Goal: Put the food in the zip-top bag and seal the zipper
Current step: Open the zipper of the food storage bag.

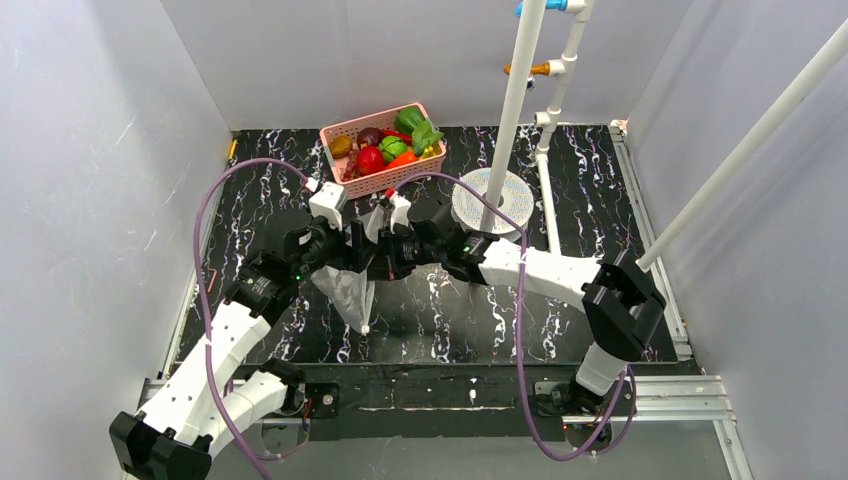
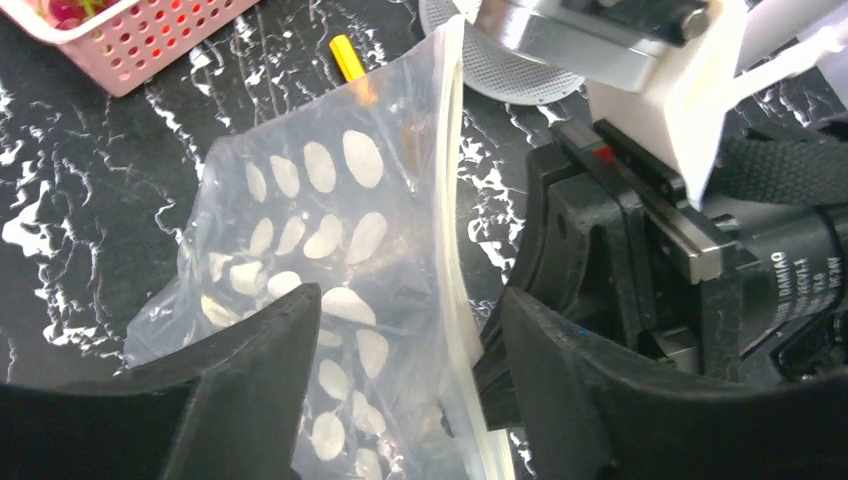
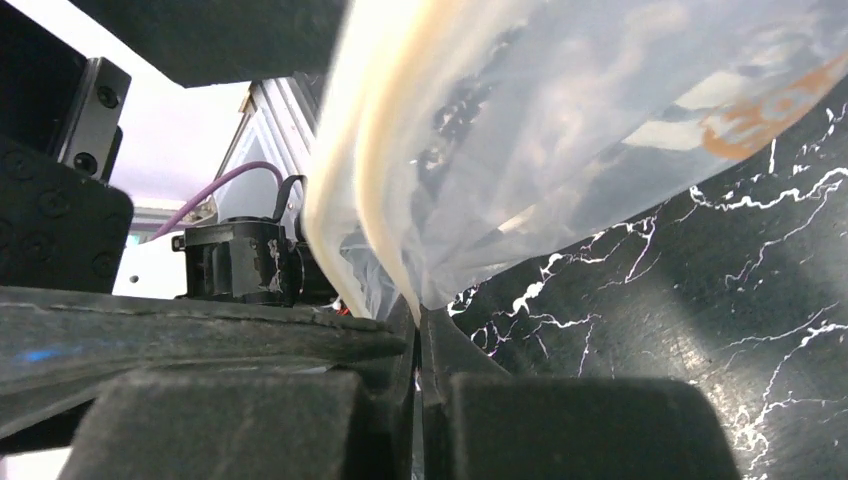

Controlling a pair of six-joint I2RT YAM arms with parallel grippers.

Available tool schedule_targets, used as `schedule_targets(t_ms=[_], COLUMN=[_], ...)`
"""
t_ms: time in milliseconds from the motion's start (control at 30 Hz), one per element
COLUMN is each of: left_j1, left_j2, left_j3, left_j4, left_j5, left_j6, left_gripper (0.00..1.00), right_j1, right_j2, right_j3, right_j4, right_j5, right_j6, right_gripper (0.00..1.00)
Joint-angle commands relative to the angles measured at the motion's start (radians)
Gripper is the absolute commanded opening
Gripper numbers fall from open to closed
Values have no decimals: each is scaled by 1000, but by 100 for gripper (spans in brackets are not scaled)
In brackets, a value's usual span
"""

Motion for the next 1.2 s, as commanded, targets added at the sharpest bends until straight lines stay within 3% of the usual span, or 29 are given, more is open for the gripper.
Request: schedule_targets(t_ms=[0, 67, 200, 333, 500, 967, 1167], left_j1=[-12, -13, -13, -14, -41, -310, -357], left_j2=[-20, -12, -12, -22, -34, 194, 254], left_j3=[39, 90, 163, 194, 203, 385, 378], left_j4=[-140, -269, -447, -547, -577, -666, -601], left_j5=[-82, -143, -115, -101, -196, -713, -716], left_j6=[-56, -98, -140, -199, -272, -364, -362], left_gripper=[79, 83, 84, 77, 65, 77, 75], right_j1=[-7, -7, -6, -5, 6, 29, 37], right_j2=[-26, -36, -34, -16, -7, -37, -63], right_j3=[7, 0, 2, 28, 38, 37, 28], right_j4=[58, 57, 50, 28, 8, -38, -40], right_j5=[32, 33, 42, 61, 100, 177, 195], right_j6=[43, 61, 100, 142, 191, 220, 222], right_gripper=[1, 1, 1, 1, 1, 1, 1])
